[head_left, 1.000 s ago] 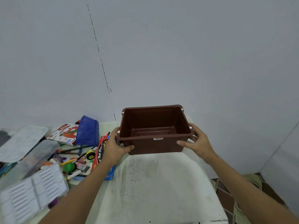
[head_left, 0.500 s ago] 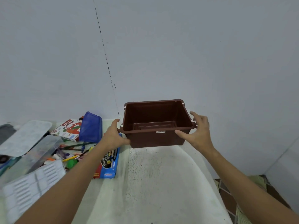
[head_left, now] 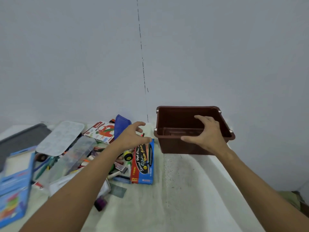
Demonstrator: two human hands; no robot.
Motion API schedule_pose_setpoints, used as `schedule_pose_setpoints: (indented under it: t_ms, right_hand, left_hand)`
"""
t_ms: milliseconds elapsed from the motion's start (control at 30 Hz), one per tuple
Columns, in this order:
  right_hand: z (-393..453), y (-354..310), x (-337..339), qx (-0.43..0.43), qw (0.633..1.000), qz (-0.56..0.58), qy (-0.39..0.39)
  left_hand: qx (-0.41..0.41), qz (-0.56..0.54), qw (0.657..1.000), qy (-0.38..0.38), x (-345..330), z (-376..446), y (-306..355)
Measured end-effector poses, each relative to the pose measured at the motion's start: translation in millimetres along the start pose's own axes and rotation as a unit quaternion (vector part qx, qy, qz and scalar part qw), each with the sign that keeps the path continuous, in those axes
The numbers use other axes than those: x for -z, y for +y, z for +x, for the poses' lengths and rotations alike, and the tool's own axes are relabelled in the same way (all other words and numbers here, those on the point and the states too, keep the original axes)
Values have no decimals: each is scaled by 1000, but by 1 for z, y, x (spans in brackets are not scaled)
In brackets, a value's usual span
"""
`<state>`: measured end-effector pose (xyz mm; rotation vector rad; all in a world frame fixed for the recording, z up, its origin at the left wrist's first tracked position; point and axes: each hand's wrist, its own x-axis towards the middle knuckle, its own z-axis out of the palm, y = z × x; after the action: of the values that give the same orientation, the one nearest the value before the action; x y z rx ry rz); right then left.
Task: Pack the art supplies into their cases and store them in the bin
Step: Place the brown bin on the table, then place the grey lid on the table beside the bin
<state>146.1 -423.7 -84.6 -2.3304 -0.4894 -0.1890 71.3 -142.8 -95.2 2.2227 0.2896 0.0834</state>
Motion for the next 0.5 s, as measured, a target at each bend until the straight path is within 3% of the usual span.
schedule_pose_setpoints:
  t_ms: [200, 500]
  right_hand:
    - [17, -81, -73, 78, 988, 99, -87]
    - [46, -292, -264, 159, 946, 183, -216]
  left_hand:
    - [26, 4, 996, 81, 65, -31, -43]
    - [109, 72, 974, 185, 279, -91, -177]
